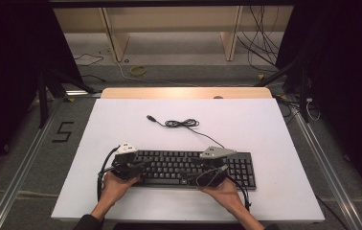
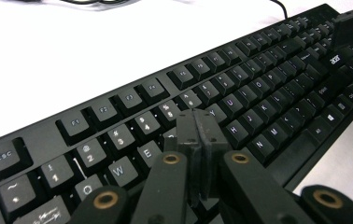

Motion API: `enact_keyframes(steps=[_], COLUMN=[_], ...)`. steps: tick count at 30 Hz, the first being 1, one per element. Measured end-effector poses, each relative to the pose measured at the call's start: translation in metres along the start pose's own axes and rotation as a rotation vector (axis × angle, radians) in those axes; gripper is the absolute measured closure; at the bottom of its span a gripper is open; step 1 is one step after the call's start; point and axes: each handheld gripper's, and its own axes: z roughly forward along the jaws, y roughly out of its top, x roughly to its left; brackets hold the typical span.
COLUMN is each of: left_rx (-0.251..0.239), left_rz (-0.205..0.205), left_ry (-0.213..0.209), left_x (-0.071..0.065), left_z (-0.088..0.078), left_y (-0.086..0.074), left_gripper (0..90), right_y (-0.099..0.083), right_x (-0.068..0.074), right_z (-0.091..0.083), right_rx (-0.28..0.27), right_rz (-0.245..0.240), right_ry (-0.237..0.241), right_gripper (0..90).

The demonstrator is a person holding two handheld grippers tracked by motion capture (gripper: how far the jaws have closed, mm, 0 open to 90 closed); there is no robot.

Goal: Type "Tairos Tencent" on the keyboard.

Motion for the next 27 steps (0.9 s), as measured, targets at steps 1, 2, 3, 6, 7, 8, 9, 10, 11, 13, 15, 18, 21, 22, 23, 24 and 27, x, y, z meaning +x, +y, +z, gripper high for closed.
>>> enact_keyframes(steps=[1,2,3,6,7,8,9,10,11,13,15,18,21,22,23,24,27], left_rx=[0.003,0.003,0.007,0.01,0.013,0.013,0.014,0.018,0.018,0.017,0.018,0.024,0.026,0.028,0.028,0.034,0.038], left_rz=[0.002,-0.001,0.001,0.003,0.002,-0.002,-0.003,-0.004,-0.006,-0.008,-0.005,-0.004,-0.007,-0.007,-0.007,-0.008,-0.006], left_ry=[-0.002,-0.001,-0.002,-0.001,-0.001,0.0,0.001,0.002,0.003,0.002,0.003,0.003,0.004,0.002,0.003,0.003,0.004], left_x=[0.0,0.0,0.0,0.0,0.0,0.0,0.0,0.001,0.001,0.002,0.003,0.003,0.002,0.002,0.002,0.002,0.003], left_z=[0.001,0.002,0.003,0.005,0.005,0.005,0.006,0.005,0.006,0.006,0.007,0.008,0.01,0.011,0.012,0.013,0.015], left_y=[0.001,0.001,0.002,0.003,0.004,0.004,0.004,0.004,0.004,0.005,0.005,0.005,0.005,0.005,0.005,0.005,0.005], left_gripper=[89.0,89.0,89.0,89.0,89.0,89.0,89.0,89.0,89.0,89.0,89.0,89.0,89.0,89.0,89.0,89.0,89.1], right_y=[0.0,0.0,0.0,-0.001,-0.001,-0.001,-0.001,-0.001,-0.001,-0.001,-0.001,-0.002,-0.002,-0.002,-0.002,-0.002,-0.002], right_x=[0.0,0.0,0.0,0.0,0.001,0.001,0.001,0.001,0.002,0.002,0.002,0.003,0.003,0.003,0.003,0.003,0.003], right_z=[0.0,-0.001,-0.001,-0.002,-0.002,-0.002,-0.003,-0.003,-0.003,-0.003,-0.003,-0.002,-0.002,-0.002,-0.002,-0.002,-0.002], right_rx=[-0.001,-0.002,-0.004,-0.005,-0.005,-0.007,-0.007,-0.007,-0.007,-0.007,-0.006,-0.005,-0.004,-0.004,-0.004,-0.003,-0.005], right_rz=[0.0,0.0,0.0,0.0,0.0,0.0,0.002,0.001,0.001,0.0,-0.001,-0.003,-0.002,-0.003,-0.002,-0.003,-0.002], right_ry=[0.0,-0.001,0.0,0.002,0.003,0.003,0.004,0.004,0.004,0.005,0.005,0.007,0.007,0.008,0.007,0.008,0.007], right_gripper=[33.7,33.6,33.4,33.1,33.0,32.9,32.9,32.8,32.7,32.6,32.6,32.6,32.6,32.6,32.6,32.6,32.6])
